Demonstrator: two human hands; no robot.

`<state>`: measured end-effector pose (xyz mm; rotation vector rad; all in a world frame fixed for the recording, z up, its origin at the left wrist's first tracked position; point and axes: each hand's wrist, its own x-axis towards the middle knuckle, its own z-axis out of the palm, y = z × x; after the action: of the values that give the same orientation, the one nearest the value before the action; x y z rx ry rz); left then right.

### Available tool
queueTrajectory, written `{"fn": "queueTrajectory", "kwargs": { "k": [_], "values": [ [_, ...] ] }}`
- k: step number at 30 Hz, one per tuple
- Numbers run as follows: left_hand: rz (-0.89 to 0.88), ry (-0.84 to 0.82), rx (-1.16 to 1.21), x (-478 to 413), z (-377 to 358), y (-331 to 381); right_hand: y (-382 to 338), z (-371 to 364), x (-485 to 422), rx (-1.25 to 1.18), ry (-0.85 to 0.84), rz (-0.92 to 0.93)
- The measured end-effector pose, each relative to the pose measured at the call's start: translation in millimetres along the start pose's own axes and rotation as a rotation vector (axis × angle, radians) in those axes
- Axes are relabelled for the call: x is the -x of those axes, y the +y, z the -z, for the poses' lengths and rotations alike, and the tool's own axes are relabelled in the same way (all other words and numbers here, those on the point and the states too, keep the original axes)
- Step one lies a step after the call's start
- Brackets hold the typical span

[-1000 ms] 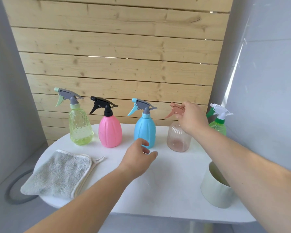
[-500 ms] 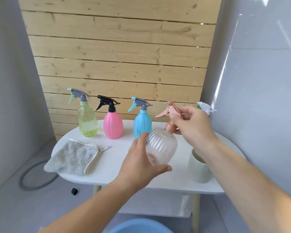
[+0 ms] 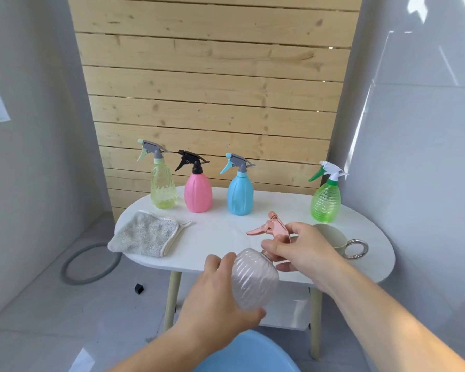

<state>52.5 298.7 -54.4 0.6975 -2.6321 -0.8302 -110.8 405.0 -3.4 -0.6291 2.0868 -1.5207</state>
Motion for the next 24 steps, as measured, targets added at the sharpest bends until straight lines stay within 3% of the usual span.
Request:
{"fn": "queueTrajectory", "kwargs": {
  "k": [7, 12, 14, 19, 24],
  "values": [
    [0.024, -0.168, 0.152, -3, -8, -10, 17, 1, 2, -0.100, -0.084, 0.058],
    [0.125, -0.471, 0.714, -11, -2, -14, 20, 10, 1, -0.238, -0.158, 0.032],
    [0.106, -0.557, 0.765, -14, 2, -17, 22, 11, 2, -0.282, -0.199, 0.023],
    [0.070, -0.461, 0.568, -11, -8, -11, 24, 8, 1, -0.307, -0.215, 0.021],
    [0.168, -0.493, 0.832, -16, 1, -15, 20, 14, 2, -0.241, -0.190, 0.073]
  ]
}}
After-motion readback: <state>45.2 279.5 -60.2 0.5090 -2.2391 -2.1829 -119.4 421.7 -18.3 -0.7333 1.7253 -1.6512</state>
